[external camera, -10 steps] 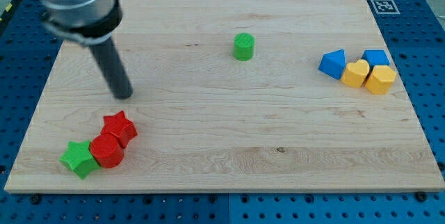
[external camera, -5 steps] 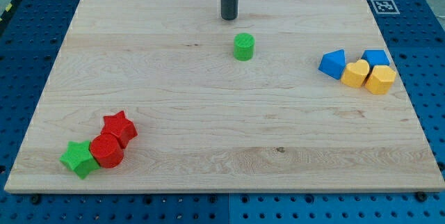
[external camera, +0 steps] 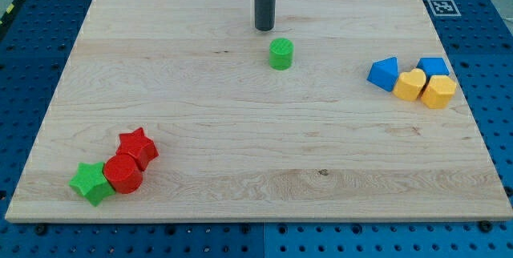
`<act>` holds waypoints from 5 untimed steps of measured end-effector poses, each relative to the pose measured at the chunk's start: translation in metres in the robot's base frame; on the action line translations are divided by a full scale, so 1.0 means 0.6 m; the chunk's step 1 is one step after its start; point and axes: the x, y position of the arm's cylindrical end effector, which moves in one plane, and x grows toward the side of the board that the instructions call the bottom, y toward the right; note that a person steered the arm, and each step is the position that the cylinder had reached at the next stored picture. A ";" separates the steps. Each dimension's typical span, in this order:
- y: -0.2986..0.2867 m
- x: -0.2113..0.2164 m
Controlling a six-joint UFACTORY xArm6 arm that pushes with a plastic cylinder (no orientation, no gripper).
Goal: Move your arm towards the green circle
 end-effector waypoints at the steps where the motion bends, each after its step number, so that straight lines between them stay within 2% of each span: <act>1: 0.000 0.006; 3: -0.085 0.027; 5: -0.074 0.089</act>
